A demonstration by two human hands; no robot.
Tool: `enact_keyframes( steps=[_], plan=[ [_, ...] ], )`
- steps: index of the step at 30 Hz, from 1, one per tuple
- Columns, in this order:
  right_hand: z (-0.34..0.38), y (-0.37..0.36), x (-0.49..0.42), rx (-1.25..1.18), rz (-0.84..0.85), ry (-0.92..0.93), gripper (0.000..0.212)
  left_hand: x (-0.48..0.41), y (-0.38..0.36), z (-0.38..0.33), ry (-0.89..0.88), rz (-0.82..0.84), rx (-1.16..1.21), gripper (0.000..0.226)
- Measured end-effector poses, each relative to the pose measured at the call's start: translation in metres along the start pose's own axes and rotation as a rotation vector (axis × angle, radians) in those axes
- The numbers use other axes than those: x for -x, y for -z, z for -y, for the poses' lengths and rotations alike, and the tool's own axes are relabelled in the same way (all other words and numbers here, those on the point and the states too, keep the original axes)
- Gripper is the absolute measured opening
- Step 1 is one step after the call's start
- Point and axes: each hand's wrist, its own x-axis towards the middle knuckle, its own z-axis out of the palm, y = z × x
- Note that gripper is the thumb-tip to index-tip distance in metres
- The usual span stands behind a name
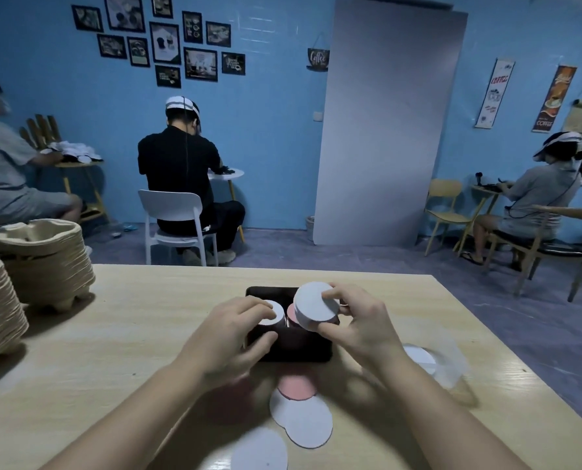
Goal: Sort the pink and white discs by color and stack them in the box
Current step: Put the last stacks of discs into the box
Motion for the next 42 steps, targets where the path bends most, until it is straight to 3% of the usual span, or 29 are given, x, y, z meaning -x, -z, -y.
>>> enact_keyframes(
  steps=[6,21,33,36,42],
  plan=[
    [-0.016,-0.012,-0.034,0.121,0.176,-0.076,0.038,-0.001,-0.005,0.022,0.045,0.044,0.03,0.024],
    [-0.022,-0.018,-0.052,0.334,0.394,-0.123,0.047,0.003,-0.002,0.019,0.034,0.12,-0.012,0.032],
    [-0.02,-0.018,-0.048,0.315,0.355,-0.076,0.031,0.004,-0.003,0.018,0.05,0.134,-0.015,0.036],
    [-0.015,-0.015,-0.046,0.365,0.345,0.02,0.028,0.004,-0.003,0.017,0.052,0.127,-0.019,0.037],
    [0.013,-0.008,-0.015,0.407,0.15,0.286,0.013,0.006,0.006,0.008,0.057,0.063,-0.021,0.031]
  ],
)
